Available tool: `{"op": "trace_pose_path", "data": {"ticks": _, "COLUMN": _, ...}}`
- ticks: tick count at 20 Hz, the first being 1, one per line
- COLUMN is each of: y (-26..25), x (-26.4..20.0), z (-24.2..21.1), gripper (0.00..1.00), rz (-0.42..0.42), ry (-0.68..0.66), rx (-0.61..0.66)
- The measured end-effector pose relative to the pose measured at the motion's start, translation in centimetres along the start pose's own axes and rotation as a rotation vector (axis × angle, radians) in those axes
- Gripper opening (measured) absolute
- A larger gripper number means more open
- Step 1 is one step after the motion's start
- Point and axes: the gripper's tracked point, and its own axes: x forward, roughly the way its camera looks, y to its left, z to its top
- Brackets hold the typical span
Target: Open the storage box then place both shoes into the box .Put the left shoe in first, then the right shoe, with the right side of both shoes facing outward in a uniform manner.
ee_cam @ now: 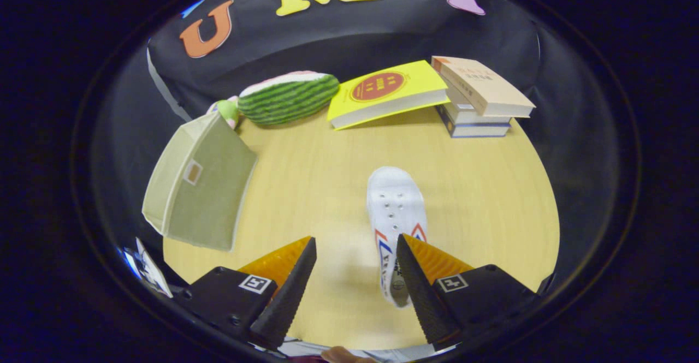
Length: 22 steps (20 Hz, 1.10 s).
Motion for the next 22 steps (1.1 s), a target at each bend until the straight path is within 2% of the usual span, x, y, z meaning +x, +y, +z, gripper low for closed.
{"op": "trace_pose_path", "data": {"ticks": 4, "y": -3.3, "x": 1.5, "z": -1.9, "gripper": 0.94, "rz": -0.023, "ry": 0.053, "rx": 0.033}}
{"op": "trace_pose_path", "data": {"ticks": 6, "y": -3.8, "x": 2.3, "z": -2.9, "gripper": 0.94, "rz": -0.001, "ry": 0.084, "rx": 0.013}}
{"op": "trace_pose_path", "data": {"ticks": 9, "y": -5.7, "x": 3.2, "z": -4.4, "gripper": 0.92, "rz": -0.024, "ry": 0.115, "rx": -0.027}}
{"op": "trace_pose_path", "data": {"ticks": 13, "y": -7.1, "x": 4.0, "z": -5.3, "gripper": 0.92, "rz": 0.01, "ry": 0.152, "rx": 0.008}}
{"op": "trace_pose_path", "data": {"ticks": 15, "y": -6.8, "x": 3.7, "z": -5.6, "gripper": 0.93, "rz": 0.072, "ry": 0.172, "rx": 0.034}}
{"op": "trace_pose_path", "data": {"ticks": 22, "y": -7.2, "x": 3.1, "z": -5.9, "gripper": 0.86, "rz": 0.149, "ry": 0.2, "rx": 0.095}}
